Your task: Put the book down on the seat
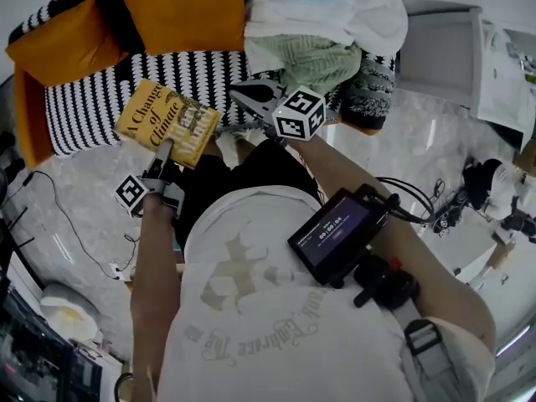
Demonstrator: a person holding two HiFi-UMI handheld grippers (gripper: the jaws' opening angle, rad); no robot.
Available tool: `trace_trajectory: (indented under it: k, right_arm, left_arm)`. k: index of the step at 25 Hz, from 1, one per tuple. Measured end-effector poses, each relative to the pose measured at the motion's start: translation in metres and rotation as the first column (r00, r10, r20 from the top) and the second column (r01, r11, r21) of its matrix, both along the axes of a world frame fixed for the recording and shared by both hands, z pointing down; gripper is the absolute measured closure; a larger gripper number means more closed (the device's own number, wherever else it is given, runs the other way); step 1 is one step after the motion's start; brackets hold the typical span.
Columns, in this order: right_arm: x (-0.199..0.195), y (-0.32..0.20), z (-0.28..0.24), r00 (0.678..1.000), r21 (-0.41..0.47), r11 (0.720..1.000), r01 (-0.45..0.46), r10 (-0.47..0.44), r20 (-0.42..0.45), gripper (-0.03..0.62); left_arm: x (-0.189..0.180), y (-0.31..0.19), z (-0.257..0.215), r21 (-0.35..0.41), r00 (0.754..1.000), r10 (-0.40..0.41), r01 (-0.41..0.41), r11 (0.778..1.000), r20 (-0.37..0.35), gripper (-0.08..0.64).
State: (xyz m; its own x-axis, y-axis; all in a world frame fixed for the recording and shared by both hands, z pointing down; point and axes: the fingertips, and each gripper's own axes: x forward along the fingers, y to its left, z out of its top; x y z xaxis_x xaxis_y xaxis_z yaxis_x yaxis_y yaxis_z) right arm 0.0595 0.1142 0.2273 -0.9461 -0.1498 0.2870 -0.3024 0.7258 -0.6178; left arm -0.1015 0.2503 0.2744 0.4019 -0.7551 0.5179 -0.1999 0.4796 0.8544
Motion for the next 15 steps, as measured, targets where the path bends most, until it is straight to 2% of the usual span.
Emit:
trace_trajectory:
  k: [7,15]
  right_arm:
    - [-0.017,-0.006,0.020,1.000,-0.021,1.000,-0.011,0.010,-0.028,0.578]
    - [-0.013,-0.006,0.054,0.998,-0.047,0.999,-0.024,0.021,-0.058,0.578]
  left_arm:
    - [-0.009,-0.005,0.025,-0.021,0.999,0.020,-0.021,1.000,-0.031,0.416]
    - [-0.005,-0.002,0.071,-0.049,0.999,0.020,-0.023,0.999,-0.048,0.416]
